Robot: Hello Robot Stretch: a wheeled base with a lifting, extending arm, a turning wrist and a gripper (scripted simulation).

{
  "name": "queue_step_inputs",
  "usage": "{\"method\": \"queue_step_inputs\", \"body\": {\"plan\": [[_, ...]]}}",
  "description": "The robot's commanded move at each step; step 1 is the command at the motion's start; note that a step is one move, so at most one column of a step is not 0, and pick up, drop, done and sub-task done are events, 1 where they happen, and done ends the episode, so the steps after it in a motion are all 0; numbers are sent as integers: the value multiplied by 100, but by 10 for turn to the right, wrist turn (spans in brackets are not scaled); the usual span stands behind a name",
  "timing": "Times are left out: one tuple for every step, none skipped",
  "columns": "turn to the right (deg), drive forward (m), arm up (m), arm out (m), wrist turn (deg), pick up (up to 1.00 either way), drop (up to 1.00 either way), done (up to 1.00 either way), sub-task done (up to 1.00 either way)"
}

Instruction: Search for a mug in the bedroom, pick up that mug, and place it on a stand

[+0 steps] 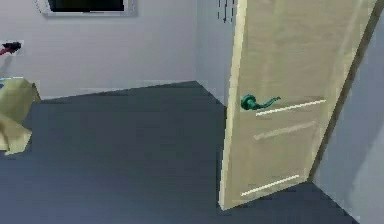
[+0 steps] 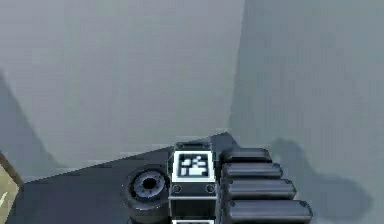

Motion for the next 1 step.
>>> {"method": "queue_step_inputs", "body": {"plan": [[0,100,0,0,0,0,0,0,0]]}}
